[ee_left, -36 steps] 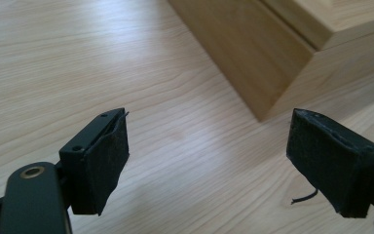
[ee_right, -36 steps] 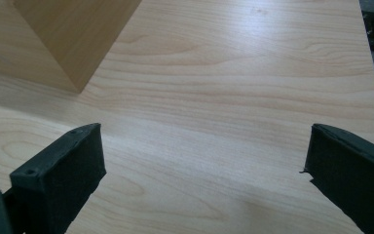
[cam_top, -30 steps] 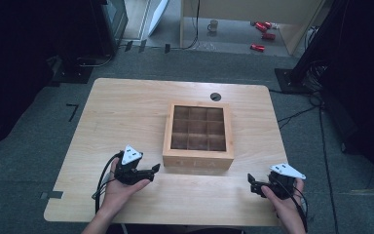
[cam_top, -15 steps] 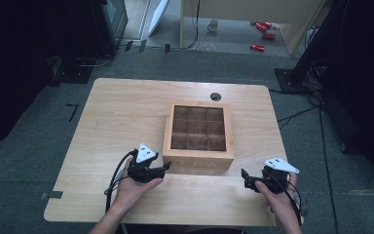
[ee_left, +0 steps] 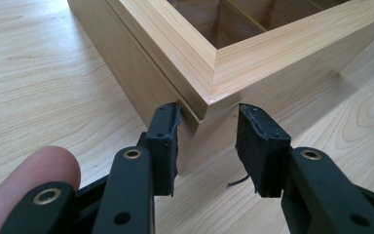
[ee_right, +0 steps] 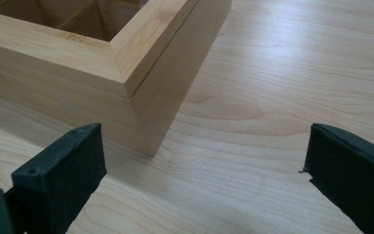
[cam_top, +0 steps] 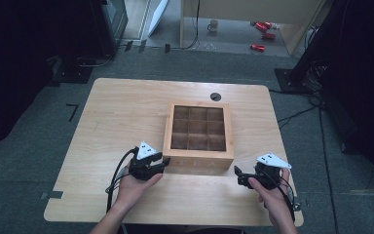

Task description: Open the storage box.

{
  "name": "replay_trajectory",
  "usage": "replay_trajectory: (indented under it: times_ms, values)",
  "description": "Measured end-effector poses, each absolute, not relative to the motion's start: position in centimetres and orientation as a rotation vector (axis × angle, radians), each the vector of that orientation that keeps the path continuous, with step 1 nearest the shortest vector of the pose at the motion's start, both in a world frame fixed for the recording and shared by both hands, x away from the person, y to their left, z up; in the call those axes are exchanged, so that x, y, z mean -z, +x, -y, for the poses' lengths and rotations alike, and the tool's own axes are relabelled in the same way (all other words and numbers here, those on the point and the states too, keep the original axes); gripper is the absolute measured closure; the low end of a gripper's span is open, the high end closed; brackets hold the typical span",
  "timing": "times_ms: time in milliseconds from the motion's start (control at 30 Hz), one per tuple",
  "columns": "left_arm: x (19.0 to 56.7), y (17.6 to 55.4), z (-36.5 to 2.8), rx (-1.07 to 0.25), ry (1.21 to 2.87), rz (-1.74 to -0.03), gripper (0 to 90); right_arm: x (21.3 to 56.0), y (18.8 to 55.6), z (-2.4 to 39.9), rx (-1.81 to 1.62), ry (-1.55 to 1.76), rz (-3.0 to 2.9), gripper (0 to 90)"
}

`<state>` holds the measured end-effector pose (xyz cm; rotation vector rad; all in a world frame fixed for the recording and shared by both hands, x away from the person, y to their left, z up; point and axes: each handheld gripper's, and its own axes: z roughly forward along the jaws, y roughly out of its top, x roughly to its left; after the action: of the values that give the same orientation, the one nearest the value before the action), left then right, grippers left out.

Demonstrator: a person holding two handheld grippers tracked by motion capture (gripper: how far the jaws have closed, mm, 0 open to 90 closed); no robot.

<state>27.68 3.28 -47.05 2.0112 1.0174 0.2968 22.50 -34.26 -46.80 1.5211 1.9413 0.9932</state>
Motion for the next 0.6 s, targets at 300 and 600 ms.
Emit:
replay_trajectory:
  times_ms: [300,600]
  values:
    - [46.7,27.7,-3.3,-0.303,2.015,-1.014,63.5,47.0,22.6,33.8,-0.999,1.516,-1.958,1.3]
    - [46.1,27.8,-3.1,-0.319,2.023,-0.990,62.7,47.2,23.2,33.0,-1.022,1.505,-1.936,6.9]
